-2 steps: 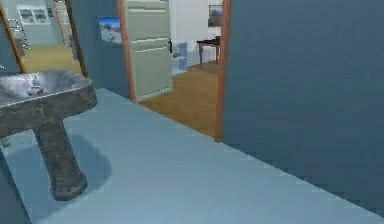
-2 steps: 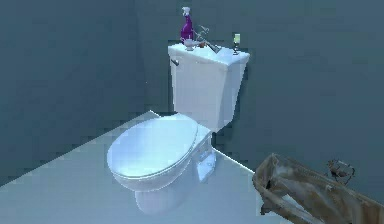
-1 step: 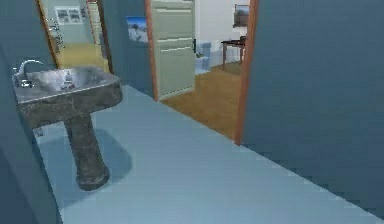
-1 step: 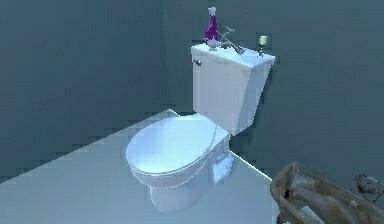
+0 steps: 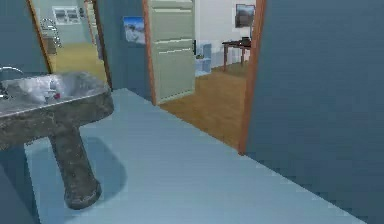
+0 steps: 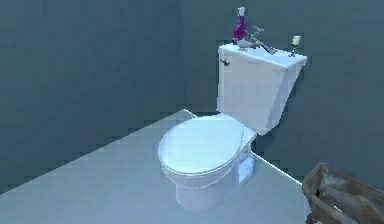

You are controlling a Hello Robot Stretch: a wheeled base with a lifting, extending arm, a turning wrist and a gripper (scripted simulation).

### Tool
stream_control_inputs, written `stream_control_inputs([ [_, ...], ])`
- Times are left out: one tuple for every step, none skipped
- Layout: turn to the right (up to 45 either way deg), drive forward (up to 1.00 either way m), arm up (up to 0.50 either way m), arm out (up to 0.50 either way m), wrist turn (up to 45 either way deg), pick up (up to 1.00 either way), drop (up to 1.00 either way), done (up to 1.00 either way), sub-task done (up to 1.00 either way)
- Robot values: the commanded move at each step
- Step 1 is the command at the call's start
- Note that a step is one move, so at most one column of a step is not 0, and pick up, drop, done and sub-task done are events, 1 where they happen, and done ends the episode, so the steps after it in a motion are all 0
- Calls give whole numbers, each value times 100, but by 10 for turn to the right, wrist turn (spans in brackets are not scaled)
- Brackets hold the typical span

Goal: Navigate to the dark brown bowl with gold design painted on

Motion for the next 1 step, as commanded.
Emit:
stream_control_inputs([
  [450,0,0,0,0,0,0,0,0],
])
